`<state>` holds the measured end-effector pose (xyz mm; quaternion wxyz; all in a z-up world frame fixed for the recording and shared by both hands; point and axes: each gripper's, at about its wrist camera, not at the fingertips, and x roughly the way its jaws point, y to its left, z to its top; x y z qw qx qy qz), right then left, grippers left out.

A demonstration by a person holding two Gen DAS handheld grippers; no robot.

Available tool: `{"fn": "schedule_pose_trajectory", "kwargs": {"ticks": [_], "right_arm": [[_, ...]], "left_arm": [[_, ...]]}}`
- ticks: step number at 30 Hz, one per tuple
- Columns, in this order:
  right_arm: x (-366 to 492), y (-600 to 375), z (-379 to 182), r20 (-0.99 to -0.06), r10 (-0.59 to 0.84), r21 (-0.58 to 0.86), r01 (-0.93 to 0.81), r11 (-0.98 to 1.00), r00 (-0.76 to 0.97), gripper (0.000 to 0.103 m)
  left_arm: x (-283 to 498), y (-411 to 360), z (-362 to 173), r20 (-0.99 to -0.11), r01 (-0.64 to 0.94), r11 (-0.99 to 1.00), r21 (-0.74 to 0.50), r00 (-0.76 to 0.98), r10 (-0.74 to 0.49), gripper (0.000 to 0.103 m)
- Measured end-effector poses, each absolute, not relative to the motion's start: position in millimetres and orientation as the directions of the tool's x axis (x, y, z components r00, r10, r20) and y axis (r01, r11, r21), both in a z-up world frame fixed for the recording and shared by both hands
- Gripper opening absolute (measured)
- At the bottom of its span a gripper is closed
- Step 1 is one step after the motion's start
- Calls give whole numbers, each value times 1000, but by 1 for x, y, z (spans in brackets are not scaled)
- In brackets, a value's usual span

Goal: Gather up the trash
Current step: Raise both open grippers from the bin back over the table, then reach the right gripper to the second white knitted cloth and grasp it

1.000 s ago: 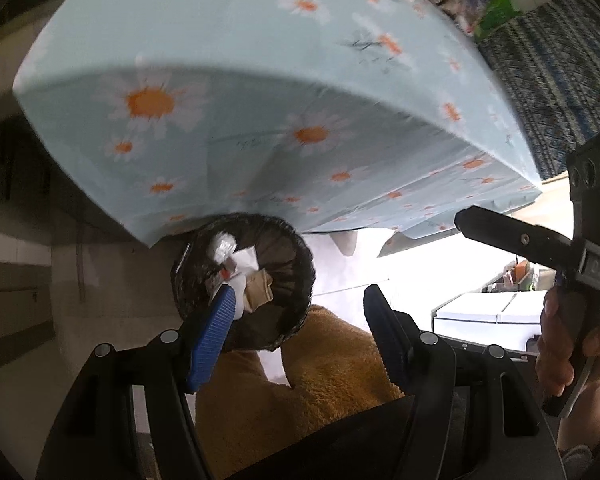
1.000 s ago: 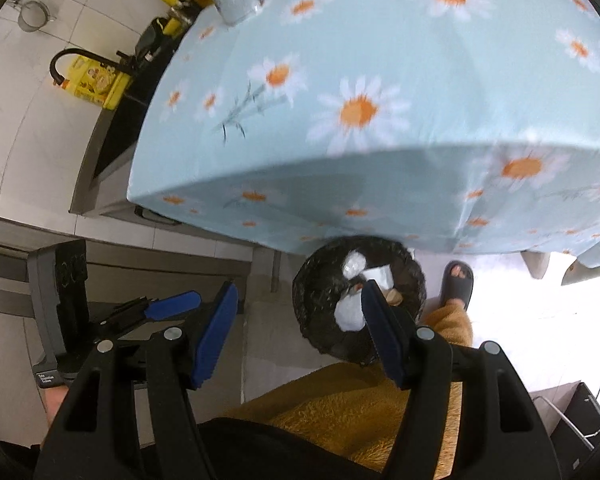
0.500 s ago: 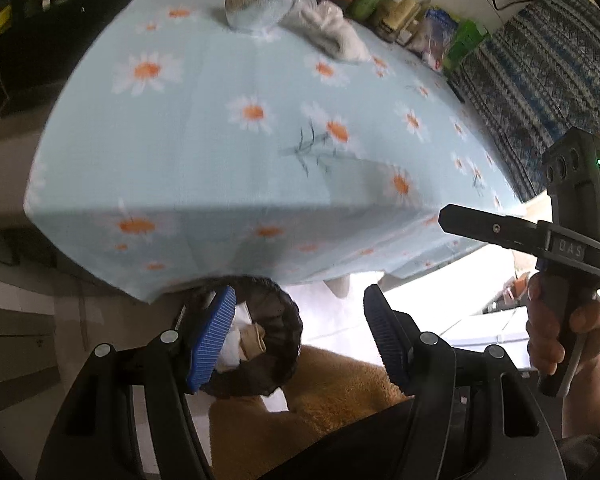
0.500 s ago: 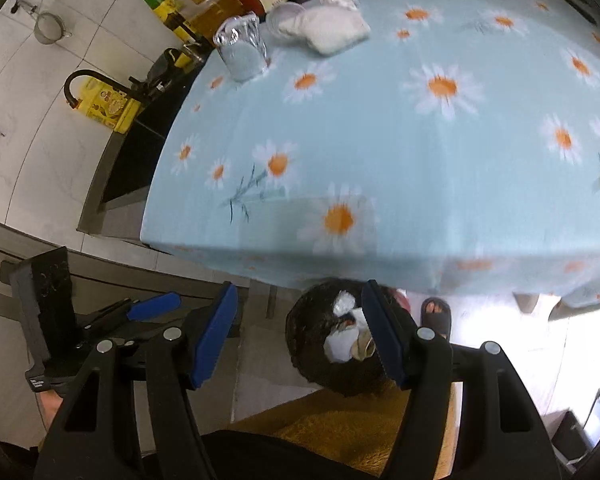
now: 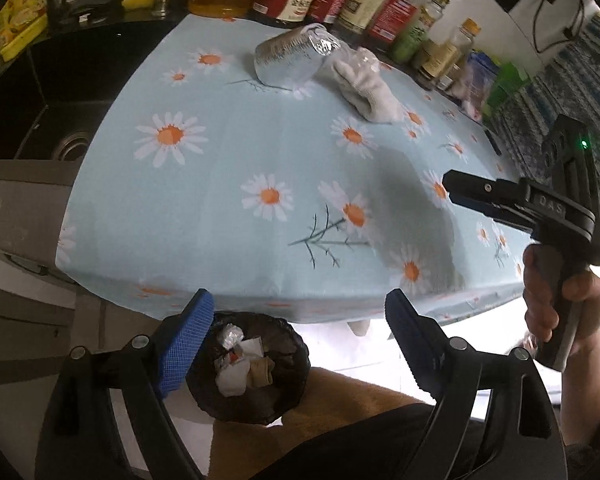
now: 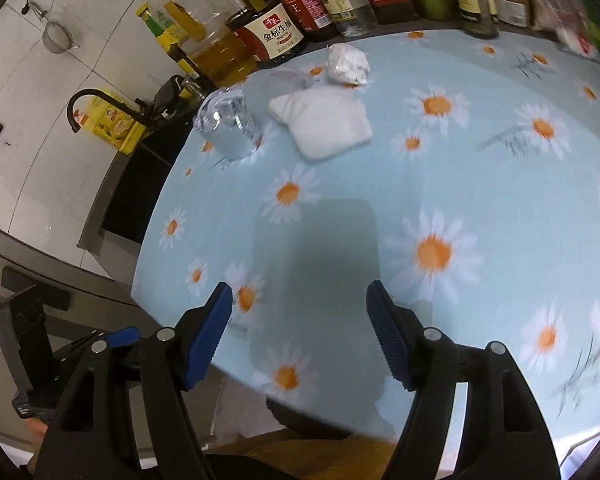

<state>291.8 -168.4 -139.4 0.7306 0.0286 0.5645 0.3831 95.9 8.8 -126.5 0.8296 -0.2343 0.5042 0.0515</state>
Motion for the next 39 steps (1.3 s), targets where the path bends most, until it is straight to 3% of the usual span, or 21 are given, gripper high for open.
{"fn": "schedule_pose_trajectory", "kwargs": {"ticks": [7, 20, 22, 24, 29, 35, 39], "right_arm": [[343, -143, -135, -801, 593, 430, -609, 666, 82, 82], [394, -77, -142, -812, 572, 305, -751, 585, 115, 82], [400, -72, -150, -824, 557, 302, -756, 581, 99, 77], [406, -67, -161, -848, 522, 277, -763, 584, 91, 62], [408, -69, -167, -841, 535, 266, -802, 535, 77, 43], [415, -86, -165, -792, 610, 375, -780, 500, 10, 31], [415, -102, -156, -751, 659, 472, -738, 483, -50, 30]], "left_arm": [[107, 5, -116, -868, -389, 863, -322, 486, -105, 92], [128, 2, -116, -921, -554, 793, -252, 389, -20, 92], [132, 3, -115, -921, -573, 780, -252, 389, -12, 92], [136, 2, -114, -922, -591, 766, -253, 387, -6, 92], [142, -3, -109, -919, -608, 750, -261, 393, -1, 92], [156, -6, -108, -931, -612, 758, -226, 364, 16, 92], [160, -4, -105, -934, -602, 771, -206, 357, 29, 92]]}}
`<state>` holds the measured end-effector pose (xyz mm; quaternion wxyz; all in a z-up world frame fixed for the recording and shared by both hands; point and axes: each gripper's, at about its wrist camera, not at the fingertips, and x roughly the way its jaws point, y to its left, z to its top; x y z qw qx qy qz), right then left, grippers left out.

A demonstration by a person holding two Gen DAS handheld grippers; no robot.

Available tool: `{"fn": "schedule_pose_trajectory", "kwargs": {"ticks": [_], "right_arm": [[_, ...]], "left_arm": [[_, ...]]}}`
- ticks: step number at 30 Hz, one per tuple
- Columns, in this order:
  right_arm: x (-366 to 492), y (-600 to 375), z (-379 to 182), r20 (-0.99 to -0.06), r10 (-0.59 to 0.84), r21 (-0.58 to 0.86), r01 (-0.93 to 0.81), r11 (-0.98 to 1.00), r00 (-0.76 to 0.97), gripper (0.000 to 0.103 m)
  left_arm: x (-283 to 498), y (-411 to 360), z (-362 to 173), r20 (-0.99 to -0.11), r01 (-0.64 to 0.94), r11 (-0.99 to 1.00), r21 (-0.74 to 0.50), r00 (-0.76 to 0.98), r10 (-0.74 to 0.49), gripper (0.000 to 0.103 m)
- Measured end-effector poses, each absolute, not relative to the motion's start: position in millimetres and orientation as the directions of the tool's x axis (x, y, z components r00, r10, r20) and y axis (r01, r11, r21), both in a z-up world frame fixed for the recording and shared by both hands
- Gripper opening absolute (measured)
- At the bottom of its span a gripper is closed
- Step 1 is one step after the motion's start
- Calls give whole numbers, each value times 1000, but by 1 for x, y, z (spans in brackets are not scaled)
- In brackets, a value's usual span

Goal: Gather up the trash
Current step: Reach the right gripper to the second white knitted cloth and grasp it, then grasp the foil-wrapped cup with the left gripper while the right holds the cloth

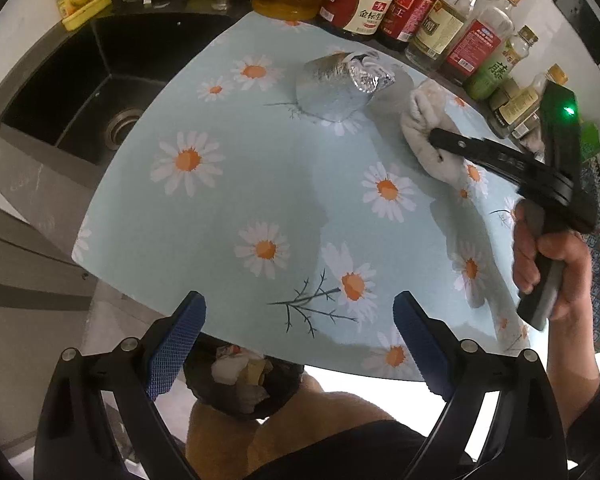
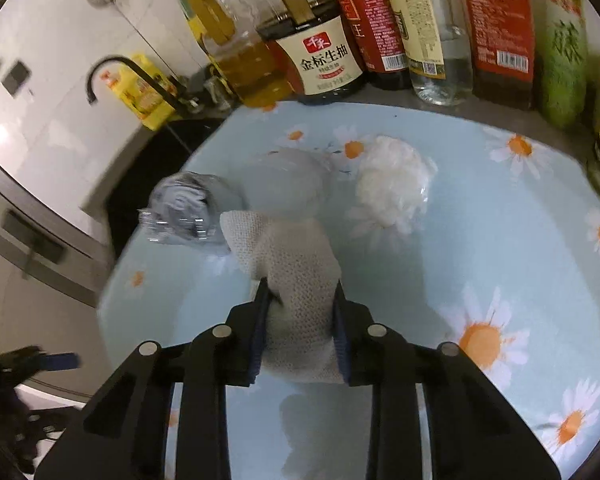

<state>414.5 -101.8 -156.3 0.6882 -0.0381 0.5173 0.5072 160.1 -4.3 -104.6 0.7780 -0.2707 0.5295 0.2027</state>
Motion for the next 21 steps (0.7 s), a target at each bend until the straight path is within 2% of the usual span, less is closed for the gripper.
{"fn": "schedule_pose_trajectory", "kwargs": {"ticks": [7, 17, 21], "right_arm": [[404, -134, -136, -685, 727, 540, -708, 455, -55, 30], [385, -180, -146, -626, 778, 587, -684, 433, -44, 30], [384, -193, -148, -617, 786, 599, -677, 427, -50, 30]], "left_arm": [[180, 1, -97, -927, -577, 793, -197, 372, 40, 92], [243, 8, -92, -925, -497, 864, -83, 360, 118, 92], [267, 15, -84, -921, -489, 866, -105, 377, 101, 92]]}}
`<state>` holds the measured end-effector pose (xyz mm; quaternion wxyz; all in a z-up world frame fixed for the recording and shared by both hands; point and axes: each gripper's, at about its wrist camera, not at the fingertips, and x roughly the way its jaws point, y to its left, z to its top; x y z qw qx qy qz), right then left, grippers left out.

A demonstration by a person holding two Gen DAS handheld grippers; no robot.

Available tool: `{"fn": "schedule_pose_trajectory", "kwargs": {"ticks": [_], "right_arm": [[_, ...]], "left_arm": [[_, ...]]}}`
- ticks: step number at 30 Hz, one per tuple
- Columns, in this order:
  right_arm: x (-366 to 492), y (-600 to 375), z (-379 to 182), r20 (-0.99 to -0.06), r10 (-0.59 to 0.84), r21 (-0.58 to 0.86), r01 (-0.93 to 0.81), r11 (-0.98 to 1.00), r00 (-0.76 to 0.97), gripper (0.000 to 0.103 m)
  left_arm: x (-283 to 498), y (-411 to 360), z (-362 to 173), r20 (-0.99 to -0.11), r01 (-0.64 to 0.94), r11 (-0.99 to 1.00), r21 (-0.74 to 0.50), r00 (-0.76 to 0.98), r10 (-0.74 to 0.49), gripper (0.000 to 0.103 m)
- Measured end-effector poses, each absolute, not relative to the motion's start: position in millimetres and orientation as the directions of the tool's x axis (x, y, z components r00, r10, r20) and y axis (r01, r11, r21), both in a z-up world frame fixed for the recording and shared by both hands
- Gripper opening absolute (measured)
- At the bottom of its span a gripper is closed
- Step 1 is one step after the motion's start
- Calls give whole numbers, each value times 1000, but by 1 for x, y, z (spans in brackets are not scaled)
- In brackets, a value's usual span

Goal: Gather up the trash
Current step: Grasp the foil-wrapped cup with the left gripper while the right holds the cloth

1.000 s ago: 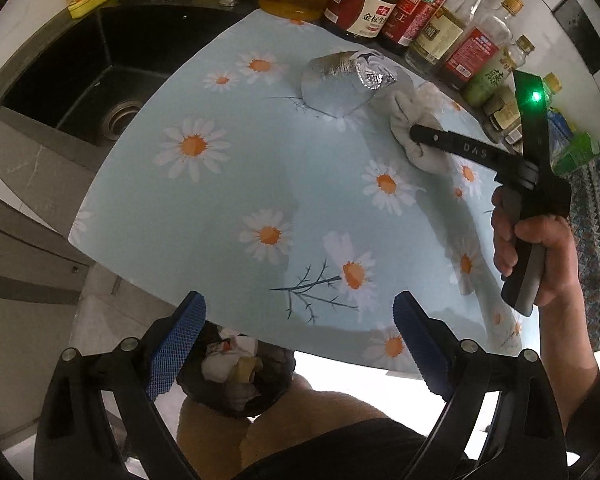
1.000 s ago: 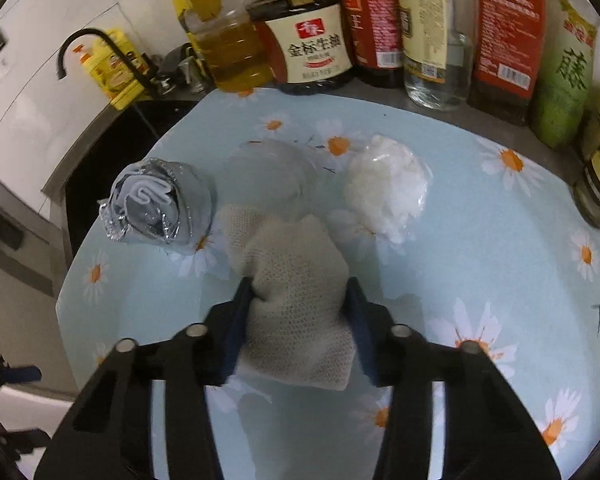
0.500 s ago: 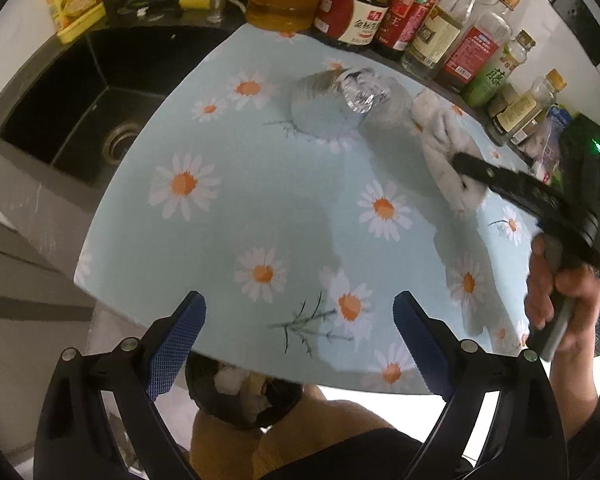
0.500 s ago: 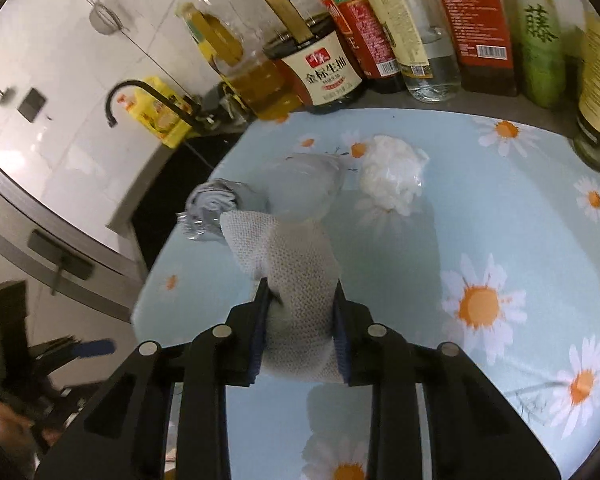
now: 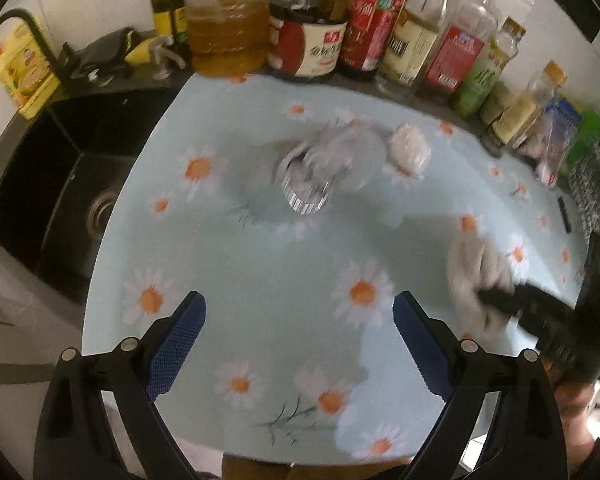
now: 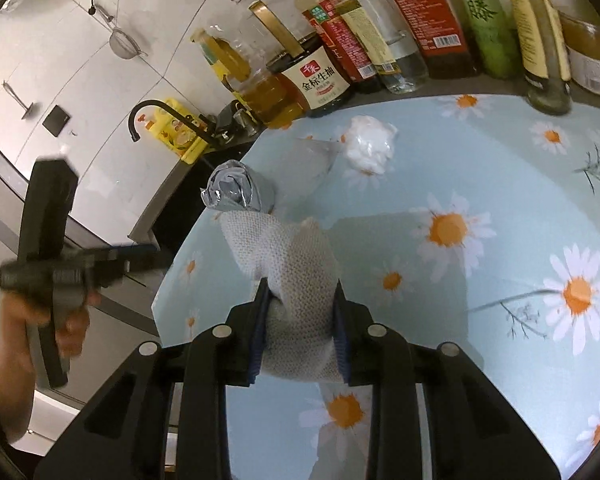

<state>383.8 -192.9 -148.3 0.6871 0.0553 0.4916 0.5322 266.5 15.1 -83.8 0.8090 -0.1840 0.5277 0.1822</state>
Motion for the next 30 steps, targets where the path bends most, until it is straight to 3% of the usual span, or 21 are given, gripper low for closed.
{"fn": "schedule_pose_trajectory", "kwargs": {"ticks": [14, 16, 17, 30], "right_arm": [[394, -221, -157, -634, 772, 609, -648, 458, -49, 30], [393, -224, -159, -643, 764, 602, -647, 468, -46, 30], [393, -225, -162, -652, 757, 600, -643, 476, -49, 30], [379, -237, -160, -668, 744, 580, -641, 502, -21, 31]], "left_arm": [[344, 16, -111, -911, -458, 883, 99, 315, 266, 92], [348, 20, -117, -912, -444, 888, 121, 303, 276, 83], [350, 20, -121, -912, -421, 898, 126, 307, 272, 69], [349, 26, -118, -861, -400, 900, 176, 381, 337, 54]]}}
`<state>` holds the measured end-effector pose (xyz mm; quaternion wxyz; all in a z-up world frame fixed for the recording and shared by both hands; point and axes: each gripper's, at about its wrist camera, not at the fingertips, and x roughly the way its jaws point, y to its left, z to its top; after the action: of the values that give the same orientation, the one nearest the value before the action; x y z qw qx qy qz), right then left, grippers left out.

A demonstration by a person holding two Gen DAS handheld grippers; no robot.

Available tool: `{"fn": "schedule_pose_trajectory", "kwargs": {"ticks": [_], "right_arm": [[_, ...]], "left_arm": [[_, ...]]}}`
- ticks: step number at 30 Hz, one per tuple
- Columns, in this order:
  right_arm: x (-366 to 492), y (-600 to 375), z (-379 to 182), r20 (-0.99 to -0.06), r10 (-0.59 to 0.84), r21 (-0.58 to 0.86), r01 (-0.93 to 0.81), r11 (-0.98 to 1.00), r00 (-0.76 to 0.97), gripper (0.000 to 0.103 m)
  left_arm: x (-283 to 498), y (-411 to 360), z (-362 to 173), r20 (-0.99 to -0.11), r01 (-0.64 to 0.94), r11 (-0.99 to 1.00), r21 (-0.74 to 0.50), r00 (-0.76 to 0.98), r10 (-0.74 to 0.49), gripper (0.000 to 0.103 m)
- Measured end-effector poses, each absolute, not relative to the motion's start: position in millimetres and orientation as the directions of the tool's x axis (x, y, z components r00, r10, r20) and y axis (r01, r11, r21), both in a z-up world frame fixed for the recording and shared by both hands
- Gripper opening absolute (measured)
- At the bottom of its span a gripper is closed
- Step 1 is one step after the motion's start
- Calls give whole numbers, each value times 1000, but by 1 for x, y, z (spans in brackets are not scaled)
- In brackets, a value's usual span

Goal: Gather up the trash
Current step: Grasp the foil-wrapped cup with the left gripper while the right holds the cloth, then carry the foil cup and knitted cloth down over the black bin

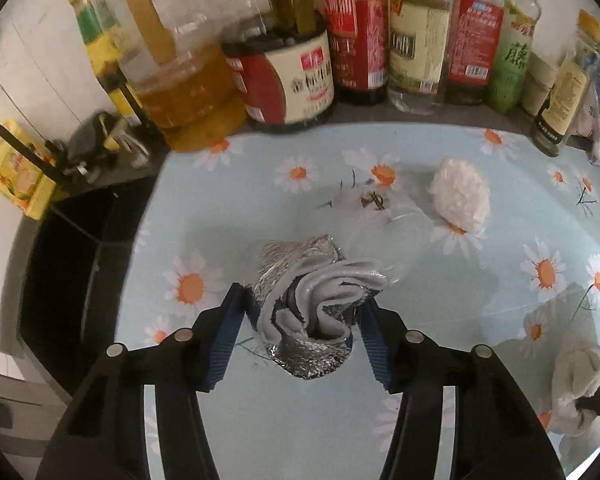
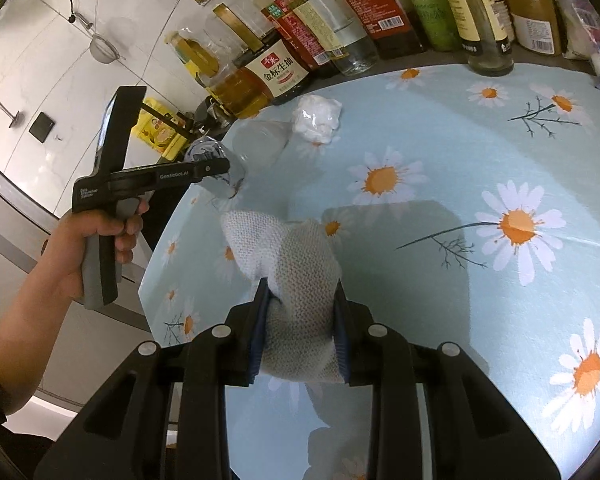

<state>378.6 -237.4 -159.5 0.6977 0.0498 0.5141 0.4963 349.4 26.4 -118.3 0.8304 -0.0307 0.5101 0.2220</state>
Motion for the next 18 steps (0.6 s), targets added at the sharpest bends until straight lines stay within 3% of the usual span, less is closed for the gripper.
{"fn": "schedule_pose_trajectory", "kwargs": {"ticks": [18], "right_arm": [[327, -210, -142, -707, 706, 548, -604, 578, 34, 31]], "left_arm": [[262, -1, -81, -814, -270, 962, 47, 547, 194, 54]]}}
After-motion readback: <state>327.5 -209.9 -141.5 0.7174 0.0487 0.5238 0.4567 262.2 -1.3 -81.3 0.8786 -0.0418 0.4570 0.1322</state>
